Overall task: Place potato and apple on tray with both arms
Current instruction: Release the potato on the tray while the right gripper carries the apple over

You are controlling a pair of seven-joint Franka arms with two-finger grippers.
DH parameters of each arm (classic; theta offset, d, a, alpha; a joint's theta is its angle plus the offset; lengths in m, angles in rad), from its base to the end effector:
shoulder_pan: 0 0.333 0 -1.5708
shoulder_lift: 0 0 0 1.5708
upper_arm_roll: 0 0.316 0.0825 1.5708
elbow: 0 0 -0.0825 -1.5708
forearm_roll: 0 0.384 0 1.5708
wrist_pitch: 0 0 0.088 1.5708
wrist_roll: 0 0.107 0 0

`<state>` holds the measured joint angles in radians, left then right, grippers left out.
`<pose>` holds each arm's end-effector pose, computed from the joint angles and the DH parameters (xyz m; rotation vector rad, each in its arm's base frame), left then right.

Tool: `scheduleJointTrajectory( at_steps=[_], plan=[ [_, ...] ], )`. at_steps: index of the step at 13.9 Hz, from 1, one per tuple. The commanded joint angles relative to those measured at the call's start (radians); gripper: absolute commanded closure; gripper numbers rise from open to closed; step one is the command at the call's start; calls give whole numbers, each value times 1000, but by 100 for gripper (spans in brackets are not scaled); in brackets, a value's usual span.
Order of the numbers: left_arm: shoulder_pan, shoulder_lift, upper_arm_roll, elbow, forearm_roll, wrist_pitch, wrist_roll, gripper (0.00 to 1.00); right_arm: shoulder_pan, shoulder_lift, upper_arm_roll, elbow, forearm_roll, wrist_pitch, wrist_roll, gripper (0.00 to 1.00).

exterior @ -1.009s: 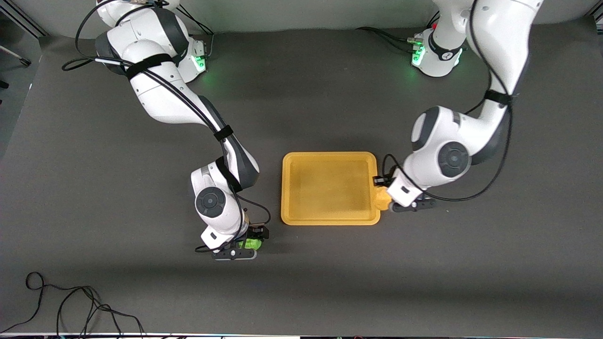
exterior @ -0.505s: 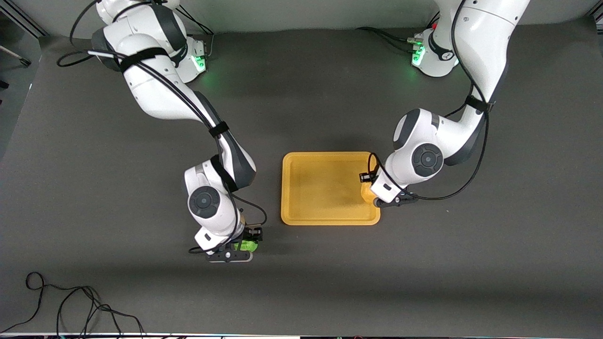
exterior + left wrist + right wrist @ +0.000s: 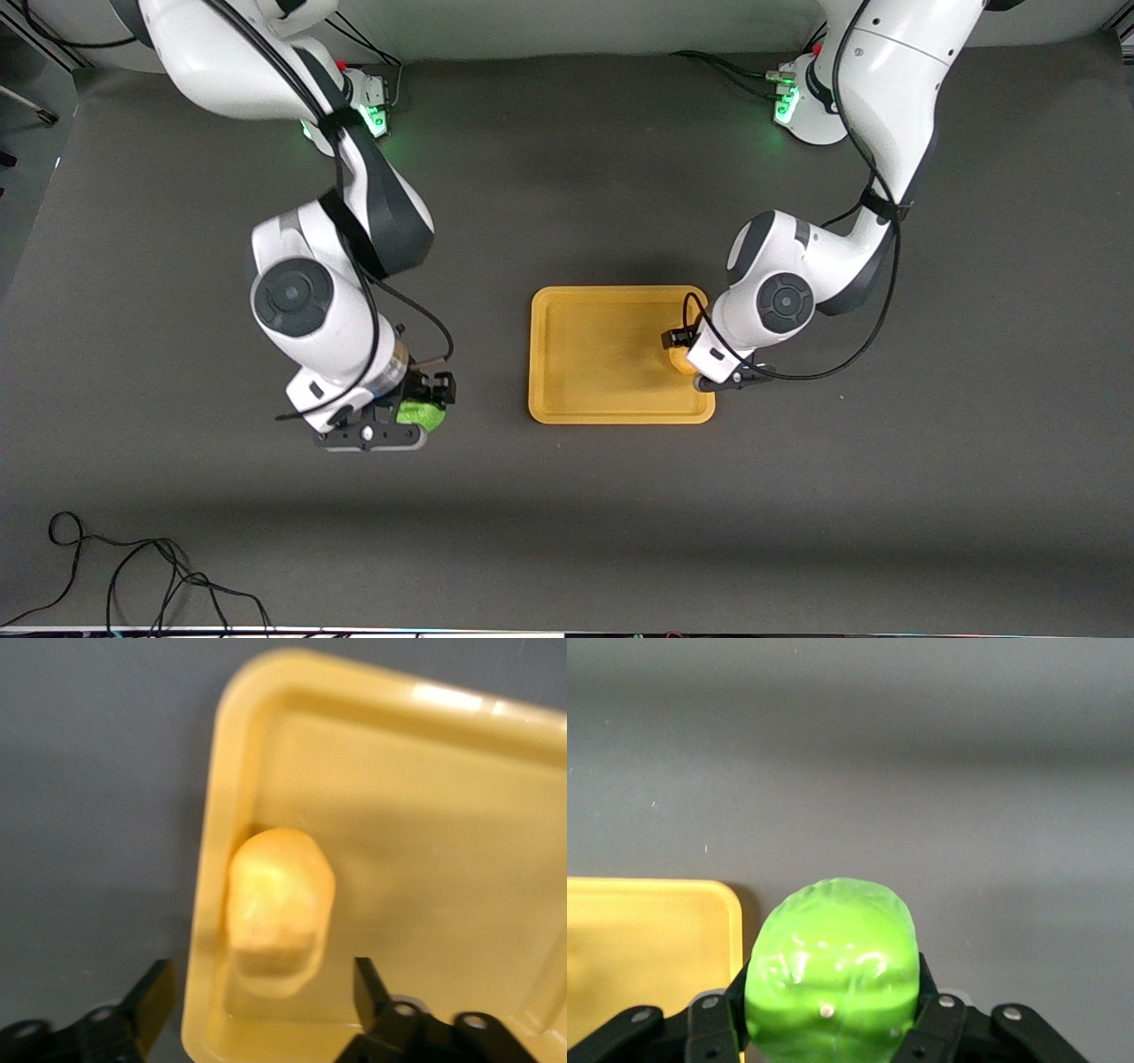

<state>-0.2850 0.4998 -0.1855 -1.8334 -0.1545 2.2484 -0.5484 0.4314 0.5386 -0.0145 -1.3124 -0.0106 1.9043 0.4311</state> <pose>0.5701 -0.2865 0.2567 2.9754 0.2965 -0.2549 0.6562 0.2922 0.4329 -3.1343 0.0137 -0.0875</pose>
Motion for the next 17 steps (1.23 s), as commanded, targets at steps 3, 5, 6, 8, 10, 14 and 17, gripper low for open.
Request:
scheduleJointTrajectory(
  at_steps=[3,5,6,8,10,14,17],
  plan=[
    [150,-229,31,39,35,-163,137,0,76,-199,4,-234,38,4,101,52],
    [238,-308,31,39,87,-237,291,0,151,-190,4,-225,35,6,220,52],
    [269,-346,31,31,120,-265,371,0,191,-178,4,-214,31,16,269,52],
    [326,-421,31,2,193,-276,485,0,262,-91,4,-125,29,18,384,52],
    [375,-492,31,-23,196,-295,592,0,328,21,4,6,26,18,527,52],
    [428,-491,31,83,199,-469,703,0,421,226,1,194,-20,42,698,52],
    [429,-427,31,191,199,-490,703,0,435,328,1,182,-54,191,698,52]
  ],
)
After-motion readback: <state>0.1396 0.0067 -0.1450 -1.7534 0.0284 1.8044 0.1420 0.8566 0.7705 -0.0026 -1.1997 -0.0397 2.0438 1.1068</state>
